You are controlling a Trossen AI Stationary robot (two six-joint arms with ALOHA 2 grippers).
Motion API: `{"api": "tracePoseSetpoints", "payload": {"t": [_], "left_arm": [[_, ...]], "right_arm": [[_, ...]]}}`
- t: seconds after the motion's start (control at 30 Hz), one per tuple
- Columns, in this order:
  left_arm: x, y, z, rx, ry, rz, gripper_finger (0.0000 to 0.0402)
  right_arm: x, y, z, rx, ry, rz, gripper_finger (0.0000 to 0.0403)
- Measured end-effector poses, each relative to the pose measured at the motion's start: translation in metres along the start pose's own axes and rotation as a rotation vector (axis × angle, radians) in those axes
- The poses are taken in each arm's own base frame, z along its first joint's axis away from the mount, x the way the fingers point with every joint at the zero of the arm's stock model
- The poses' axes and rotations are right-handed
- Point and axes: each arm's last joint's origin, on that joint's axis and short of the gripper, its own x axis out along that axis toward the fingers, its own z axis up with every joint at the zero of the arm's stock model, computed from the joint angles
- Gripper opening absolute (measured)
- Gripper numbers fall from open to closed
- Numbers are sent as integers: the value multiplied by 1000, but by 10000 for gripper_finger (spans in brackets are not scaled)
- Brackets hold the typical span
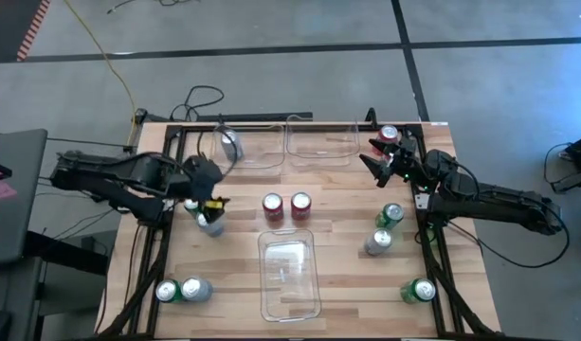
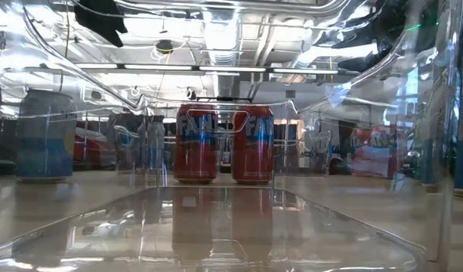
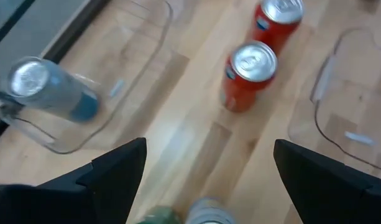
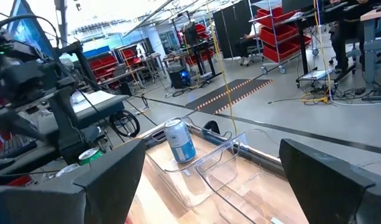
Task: Sort soda cans
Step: Put the top left white and blue soda can into the top left transparent bin
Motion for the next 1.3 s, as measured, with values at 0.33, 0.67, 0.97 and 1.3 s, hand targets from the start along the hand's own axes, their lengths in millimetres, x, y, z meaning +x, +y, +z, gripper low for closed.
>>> {"api": "tracePoseSetpoints", "payload": {"t": [0.33, 0.67, 0.97, 1.3], "left_arm": [[20, -39, -15, 171, 154, -20, 345], [39, -54, -31, 262, 392, 29, 345], [41, -67, -39, 360, 477, -72, 345], [37, -59, -43, 427, 478, 61, 345]], "right_arm": [[0, 0, 0, -69, 0, 0, 388], [0, 1, -1, -70, 10, 25, 388], [0, 1, -1, -69, 14, 42, 388], [0, 1, -1, -69, 15, 43, 388]]}}
